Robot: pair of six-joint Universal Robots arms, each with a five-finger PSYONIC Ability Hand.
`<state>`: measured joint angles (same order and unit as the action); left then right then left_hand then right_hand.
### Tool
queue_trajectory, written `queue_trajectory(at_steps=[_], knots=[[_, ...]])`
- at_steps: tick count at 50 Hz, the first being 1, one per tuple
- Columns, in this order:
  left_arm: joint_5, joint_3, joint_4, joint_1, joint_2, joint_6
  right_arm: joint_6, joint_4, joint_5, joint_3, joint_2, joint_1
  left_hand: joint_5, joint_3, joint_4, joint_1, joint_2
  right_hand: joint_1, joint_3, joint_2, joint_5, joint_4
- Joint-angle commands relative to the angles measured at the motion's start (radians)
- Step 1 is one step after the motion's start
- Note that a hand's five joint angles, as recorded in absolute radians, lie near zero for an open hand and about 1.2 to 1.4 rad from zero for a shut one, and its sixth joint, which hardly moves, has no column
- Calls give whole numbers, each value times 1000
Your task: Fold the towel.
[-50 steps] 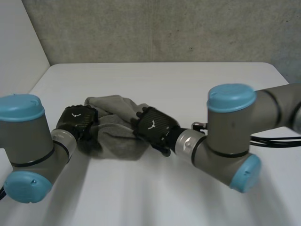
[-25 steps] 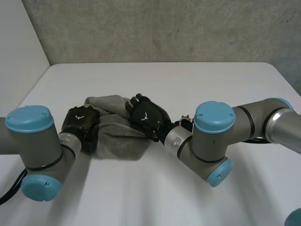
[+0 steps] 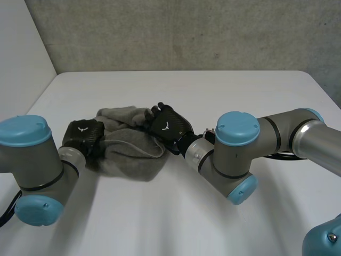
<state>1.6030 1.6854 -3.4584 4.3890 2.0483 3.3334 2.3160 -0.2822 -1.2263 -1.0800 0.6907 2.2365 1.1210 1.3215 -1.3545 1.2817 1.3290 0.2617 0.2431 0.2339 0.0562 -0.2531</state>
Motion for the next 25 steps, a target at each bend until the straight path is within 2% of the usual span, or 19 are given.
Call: queue_trajectory(at_steps=[1, 11, 14, 16, 17, 19, 20, 21, 25], knots=[[0, 11, 5, 6, -25, 0, 16, 0, 5, 6, -31, 0, 101, 75, -42, 115, 67, -87, -69, -59, -56, 79], [-2, 65, 5, 4, -80, 2, 16, -8, 1, 40, -71, 0, 101, 75, -42, 115, 67, -87, -69, -59, -56, 79], [-3, 74, 5, 3, -89, 2, 20, -8, -1, 52, -74, 0, 101, 75, -42, 115, 67, 5, 24, 33, 36, -14], [-3, 77, 7, 1, -99, 2, 20, -9, -1, 61, -73, 3, 101, 75, -42, 115, 67, 297, 316, 325, 328, -306], [-3, 77, 7, 1, -99, 2, 20, -9, -1, 61, -73, 3, 101, 75, -42, 115, 67, 299, 317, 327, 330, -307], [-3, 76, 10, 1, -108, 2, 19, -18, -2, 81, -71, 5, 101, 75, -42, 115, 67, 991, 1010, 1019, 1022, -1000], [-3, 76, 10, 1, -108, 2, 19, -18, -2, 81, -71, 5, 101, 75, -42, 115, 67, 995, 1013, 1022, 1026, -1003], [-3, 73, 10, 1, -115, 2, 17, -24, -2, 97, -69, 8, 101, 75, -42, 115, 67, 1133, 1152, 1161, 1164, -1142], [-3, 48, 8, 4, -125, 2, 19, -31, -24, 141, -62, 9, 101, 75, -42, 115, 67, 1135, 1153, 1162, 1166, -1143]])
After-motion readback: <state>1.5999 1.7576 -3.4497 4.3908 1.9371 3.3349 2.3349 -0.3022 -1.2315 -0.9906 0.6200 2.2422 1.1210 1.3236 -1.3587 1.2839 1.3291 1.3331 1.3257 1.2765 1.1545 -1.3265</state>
